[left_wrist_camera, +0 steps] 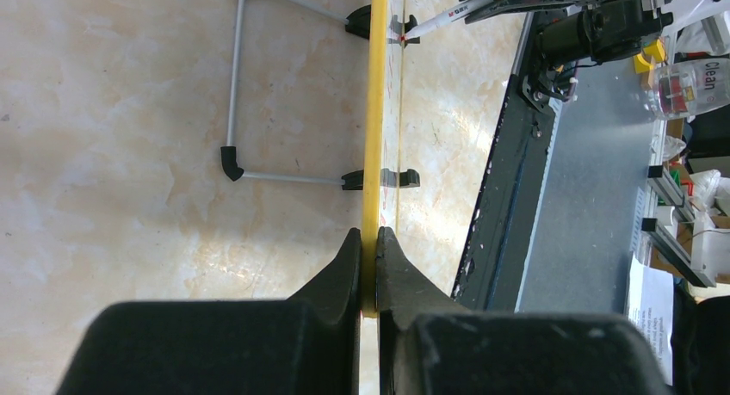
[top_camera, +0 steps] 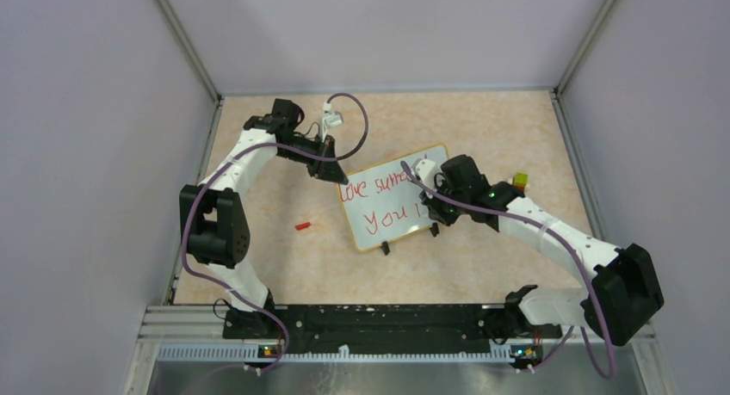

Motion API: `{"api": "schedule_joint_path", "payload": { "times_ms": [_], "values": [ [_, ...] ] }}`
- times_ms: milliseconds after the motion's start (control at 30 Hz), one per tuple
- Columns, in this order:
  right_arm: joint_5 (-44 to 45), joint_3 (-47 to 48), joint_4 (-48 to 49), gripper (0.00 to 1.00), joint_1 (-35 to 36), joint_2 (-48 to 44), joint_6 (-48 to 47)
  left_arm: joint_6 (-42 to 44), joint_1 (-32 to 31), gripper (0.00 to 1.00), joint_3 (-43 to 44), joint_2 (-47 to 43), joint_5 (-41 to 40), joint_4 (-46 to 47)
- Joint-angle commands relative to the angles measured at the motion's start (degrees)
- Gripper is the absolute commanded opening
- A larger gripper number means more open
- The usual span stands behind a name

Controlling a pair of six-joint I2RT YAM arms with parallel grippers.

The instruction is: Write a sentence on the whiteboard

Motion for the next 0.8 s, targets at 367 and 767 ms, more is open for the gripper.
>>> {"api": "schedule_joint_path", "payload": {
  "times_ms": [367,767],
  "values": [
    [1.5,5.6,3.1,0.00,0.0,0.2,0.9,-0.2,-0.3,0.00,-0.2,-1.0,-2.2,0.7],
    [2.3,4.8,1.8,0.00,-2.7,-0.4,-0.9,-0.1,-0.3,0.00,-0.1,-0.8,-2.2,0.5]
  ]
}}
